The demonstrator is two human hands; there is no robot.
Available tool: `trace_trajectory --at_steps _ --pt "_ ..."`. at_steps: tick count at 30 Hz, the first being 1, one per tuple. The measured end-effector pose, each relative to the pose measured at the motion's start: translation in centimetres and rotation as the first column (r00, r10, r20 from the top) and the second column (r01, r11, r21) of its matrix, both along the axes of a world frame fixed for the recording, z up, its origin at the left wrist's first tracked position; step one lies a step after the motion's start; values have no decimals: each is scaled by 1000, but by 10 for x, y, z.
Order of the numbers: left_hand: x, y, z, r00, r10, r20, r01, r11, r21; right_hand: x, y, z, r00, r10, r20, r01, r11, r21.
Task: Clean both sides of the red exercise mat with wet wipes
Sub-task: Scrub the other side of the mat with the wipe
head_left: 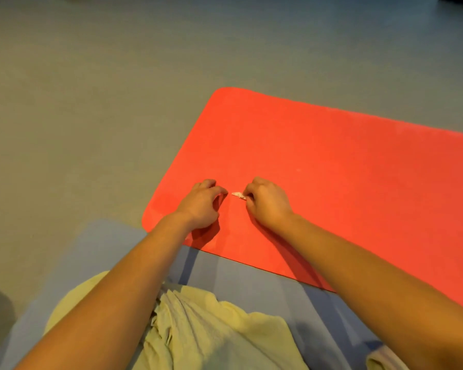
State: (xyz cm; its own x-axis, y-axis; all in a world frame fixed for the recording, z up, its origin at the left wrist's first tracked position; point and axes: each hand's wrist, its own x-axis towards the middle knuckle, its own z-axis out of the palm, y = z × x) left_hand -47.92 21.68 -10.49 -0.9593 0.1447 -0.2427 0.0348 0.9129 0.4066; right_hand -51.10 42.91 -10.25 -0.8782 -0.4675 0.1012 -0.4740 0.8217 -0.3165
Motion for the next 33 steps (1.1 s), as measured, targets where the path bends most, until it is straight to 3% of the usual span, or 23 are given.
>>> trace_trajectory --at_steps 4,11,13,19,21,25,28,30,33 --pt "3 2 -4 999 8 -36 -8 1000 22 36 -9 -1 1000 19 23 -18 998 -55" --pt "2 18 -1 993 55 -106 -54 998 15 103 -2 -1 916 395 66 -388 917 -94" --pt "1 24 -2 994 28 -108 -25 999 24 79 -1 -2 923 380 50 -377 924 -63" --pt "-1 20 -8 988 40 -149 -32 998 58 37 -4 0 998 49 30 -48 998 -38" --pt "-2 20 -9 987 42 -156 -36 998 45 61 -6 0 996 83 39 -80 995 -56" --pt "-9 26 -7 989 40 -141 -34 998 44 114 11 -2 940 332 76 -325 941 -92" --pt "-12 34 -7 989 28 -145 -23 999 38 114 19 1 902 423 88 -415 905 -96" --pt "-13 36 -8 990 19 -143 -15 999 29 93 17 3 906 416 78 -412 909 -69" --pt "-14 33 -12 985 15 -170 -8 999 46 41 17 2 974 225 22 -224 973 -51"
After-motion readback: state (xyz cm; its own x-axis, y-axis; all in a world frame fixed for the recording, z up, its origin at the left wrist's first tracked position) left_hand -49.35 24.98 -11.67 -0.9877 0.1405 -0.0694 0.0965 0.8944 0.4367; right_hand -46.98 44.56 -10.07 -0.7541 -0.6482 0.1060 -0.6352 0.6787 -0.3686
